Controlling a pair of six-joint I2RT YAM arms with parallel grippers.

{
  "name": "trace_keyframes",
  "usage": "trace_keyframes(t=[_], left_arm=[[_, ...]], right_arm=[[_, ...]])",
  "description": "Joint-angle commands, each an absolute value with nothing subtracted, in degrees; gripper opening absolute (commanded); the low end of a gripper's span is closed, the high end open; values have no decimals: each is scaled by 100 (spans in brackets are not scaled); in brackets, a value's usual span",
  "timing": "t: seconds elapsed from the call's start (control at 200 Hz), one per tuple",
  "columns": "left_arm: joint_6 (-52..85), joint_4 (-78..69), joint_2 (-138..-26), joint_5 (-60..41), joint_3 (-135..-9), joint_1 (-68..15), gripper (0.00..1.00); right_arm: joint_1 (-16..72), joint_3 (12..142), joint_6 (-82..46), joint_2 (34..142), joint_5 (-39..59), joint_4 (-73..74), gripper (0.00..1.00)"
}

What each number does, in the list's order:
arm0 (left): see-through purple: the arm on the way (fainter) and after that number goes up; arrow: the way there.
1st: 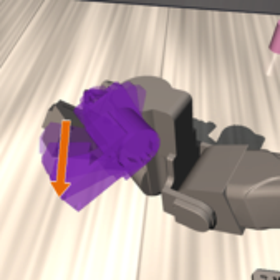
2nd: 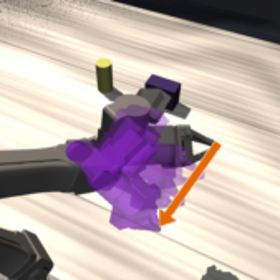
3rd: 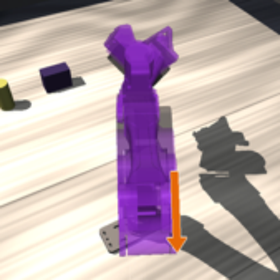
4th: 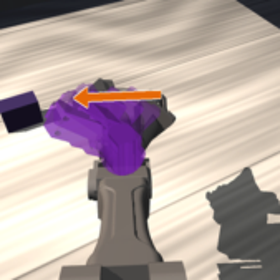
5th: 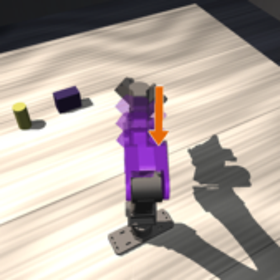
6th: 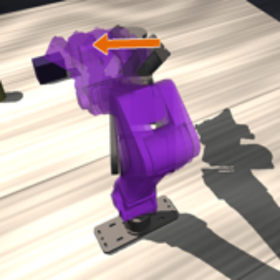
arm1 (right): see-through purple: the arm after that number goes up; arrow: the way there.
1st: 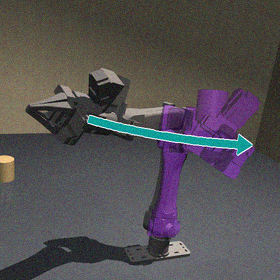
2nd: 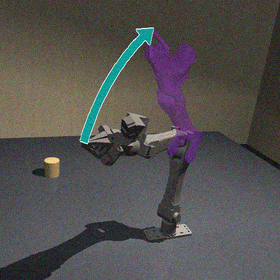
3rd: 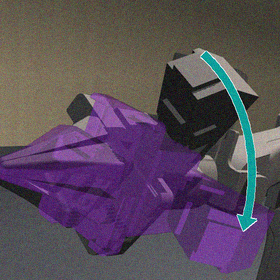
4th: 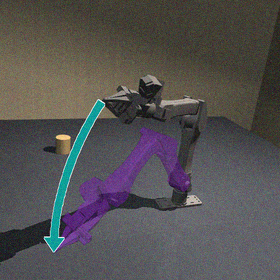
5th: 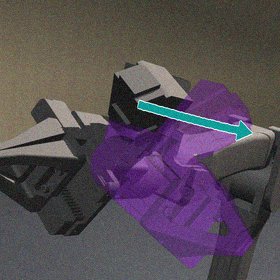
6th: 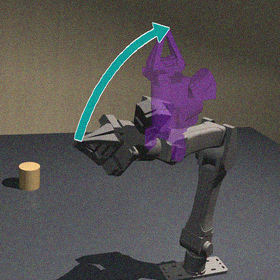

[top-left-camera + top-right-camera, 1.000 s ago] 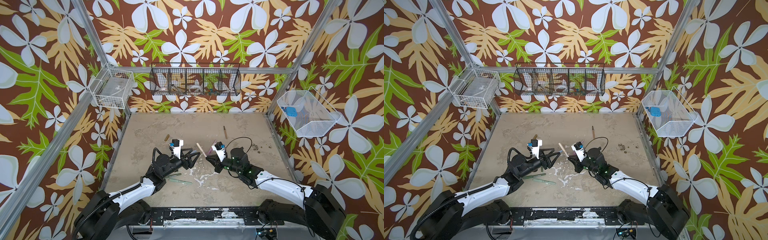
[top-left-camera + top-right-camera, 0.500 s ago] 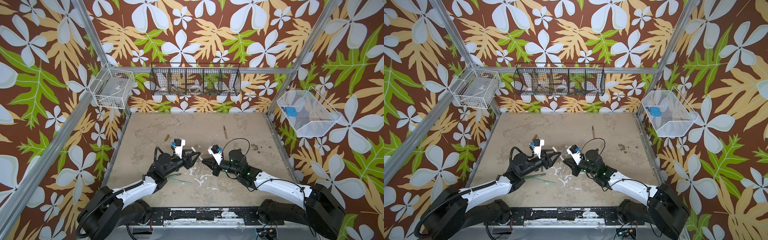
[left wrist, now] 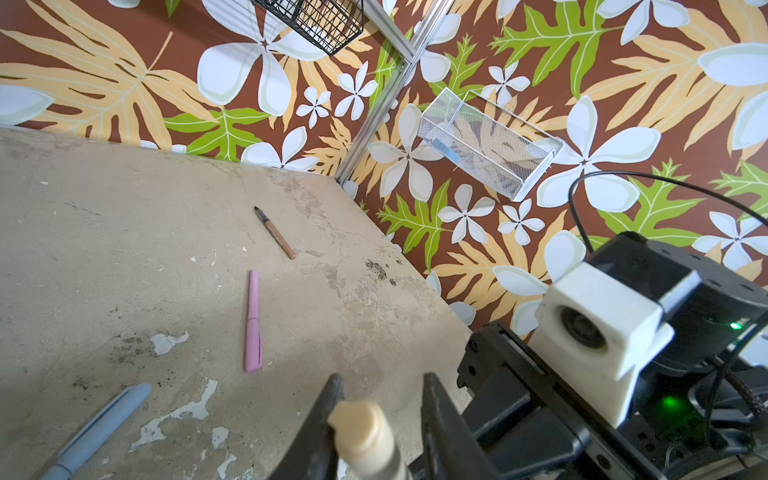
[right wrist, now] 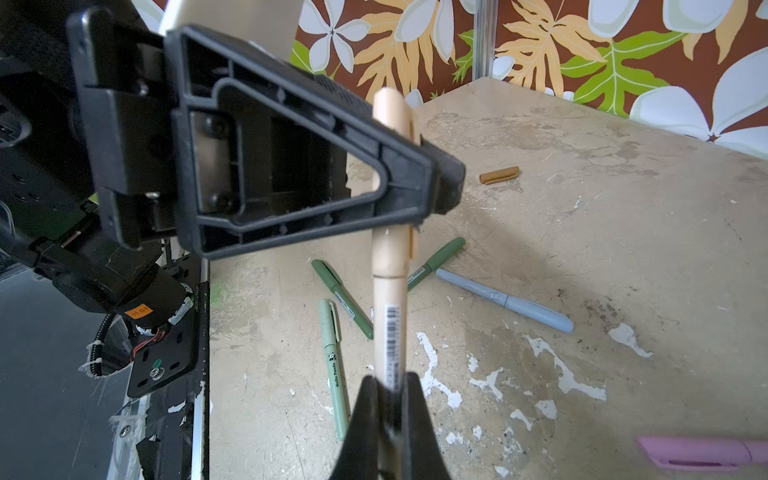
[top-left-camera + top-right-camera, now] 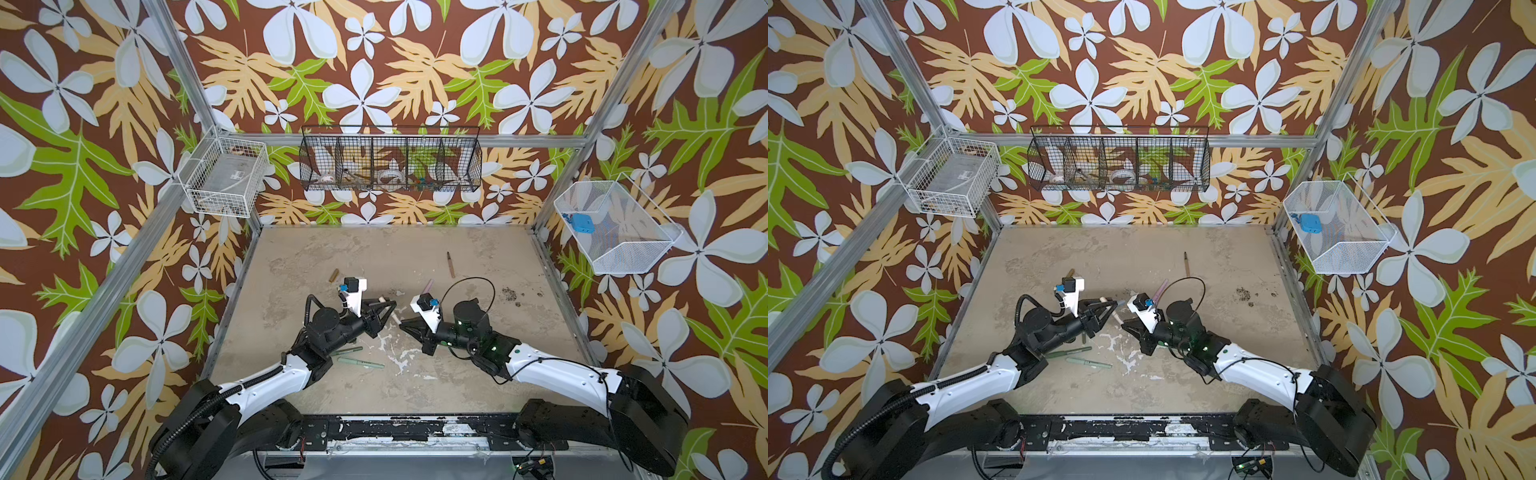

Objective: Open the pen caps
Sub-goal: 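Bring the cream pen's cap end between the open left gripper fingers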

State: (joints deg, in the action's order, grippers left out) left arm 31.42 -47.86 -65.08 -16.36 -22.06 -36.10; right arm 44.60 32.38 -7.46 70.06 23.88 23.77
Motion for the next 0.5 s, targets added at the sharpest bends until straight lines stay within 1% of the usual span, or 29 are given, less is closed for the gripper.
trace_keyframes(t=[0.0, 0.185, 0.275, 0.31, 0.335, 0.37, 0.44, 0.495], left_arm=[[3107, -4892, -6528, -1598, -2208, -3604, 24], [3098, -4929, -6609, -1765, -2246, -3604, 9], [3073, -4931, -6554, -1757, -2225, -3604, 5], [3054, -4935, -6527, -1766, -2212, -3604, 5], [3044, -4946, -6507, -1767, -2199, -3604, 5], [3027, -4964, -6488, -1767, -2185, -3604, 5], [2978, -5042, -6482, -1833, -2151, -3608, 5], [2951, -5169, -6494, -1961, -2129, -3604, 4]], right_arm=[[4466, 3252, -702, 6994, 2334, 2371, 2], [4469, 3235, -699, 6955, 2293, 2358, 3], [4459, 3222, -708, 6914, 2208, 2330, 7], [4462, 3208, -718, 6882, 2201, 2337, 11], [4458, 3200, -730, 6866, 2204, 2338, 16], [4464, 3166, -745, 6817, 2258, 2367, 24], [4456, 3100, -774, 6732, 2494, 2442, 43], [4447, 3058, -820, 6685, 2779, 2533, 52]])
